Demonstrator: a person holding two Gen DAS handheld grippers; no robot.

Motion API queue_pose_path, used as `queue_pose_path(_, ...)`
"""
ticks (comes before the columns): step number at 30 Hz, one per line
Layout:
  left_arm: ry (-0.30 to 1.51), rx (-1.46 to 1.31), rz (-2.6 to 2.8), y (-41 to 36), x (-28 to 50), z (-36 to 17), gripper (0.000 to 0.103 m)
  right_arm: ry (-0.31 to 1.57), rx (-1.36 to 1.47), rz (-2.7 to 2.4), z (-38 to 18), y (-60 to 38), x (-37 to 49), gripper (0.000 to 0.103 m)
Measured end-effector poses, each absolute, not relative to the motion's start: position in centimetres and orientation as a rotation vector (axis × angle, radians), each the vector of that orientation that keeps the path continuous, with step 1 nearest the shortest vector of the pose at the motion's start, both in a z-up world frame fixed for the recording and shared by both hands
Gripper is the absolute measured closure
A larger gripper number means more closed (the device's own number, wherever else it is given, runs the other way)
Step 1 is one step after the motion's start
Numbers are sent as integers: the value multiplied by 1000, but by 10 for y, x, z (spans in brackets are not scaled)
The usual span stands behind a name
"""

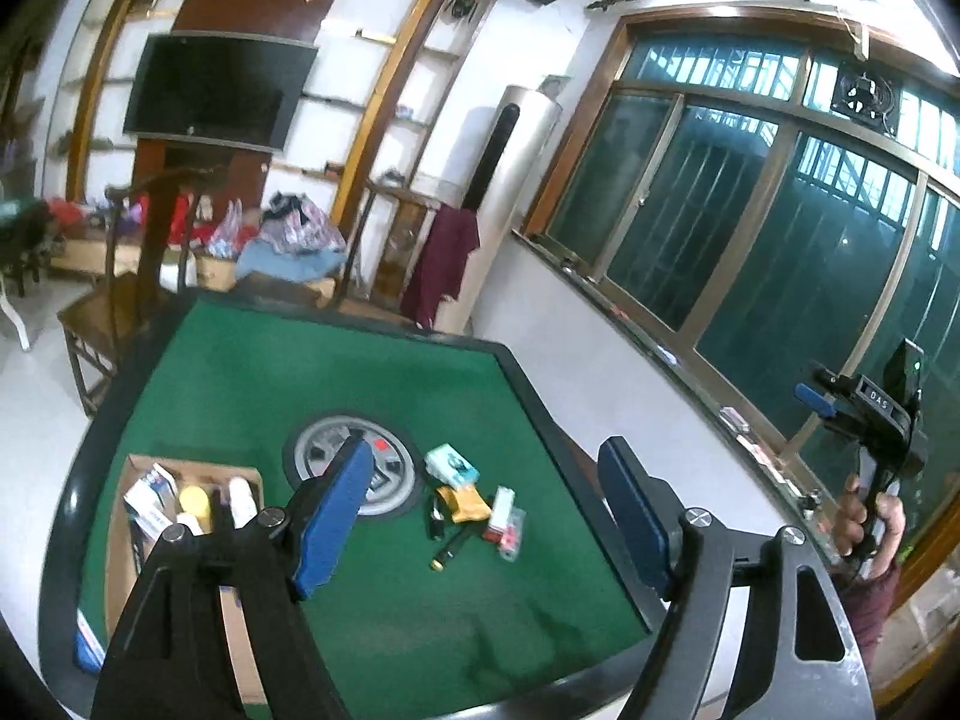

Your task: Organize objects

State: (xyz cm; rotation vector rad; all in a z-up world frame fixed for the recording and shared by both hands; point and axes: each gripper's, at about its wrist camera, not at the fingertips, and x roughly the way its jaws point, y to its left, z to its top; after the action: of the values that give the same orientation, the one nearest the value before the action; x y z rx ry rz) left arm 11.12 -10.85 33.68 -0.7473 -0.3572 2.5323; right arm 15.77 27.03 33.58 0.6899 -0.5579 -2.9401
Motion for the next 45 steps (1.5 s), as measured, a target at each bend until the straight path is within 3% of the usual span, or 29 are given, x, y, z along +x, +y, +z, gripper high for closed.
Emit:
queue_pose_path(6,-267,-831,2534,-85,83,289,28,-567,981,-2835,245,256,106,35)
queue_pose_path(14,-105,-1082,2552,-41,14,160,28,-596,1257,-2706,96,223,29,36)
queue_pose_path(18,-74,-1266,2521,-32,-13,99,28,-567,1292,-2697,49,206,13,36)
queue_pose_path(23,25,-1295,2565,-29,-19,66,28,-578,1334,-2663,22,201,0,36)
queue_pose_path(27,-49,-1355,2565,-42,-31,58,28,-569,1337,-2687,15,209,-8,36)
queue_pose_path(35,-101,-1376,2447,-8,-39,52,28,-786,1292,-2684,3,235,-53,36)
queue_pose_path(40,-173,-1384,2442,-13,-36,54,28,-610,1344,-2725,15,218,-119,36)
queue_pose_path(45,-182,-1386,2466,-30,-28,55,28,-623,1442,-2567,3,195,-164,36)
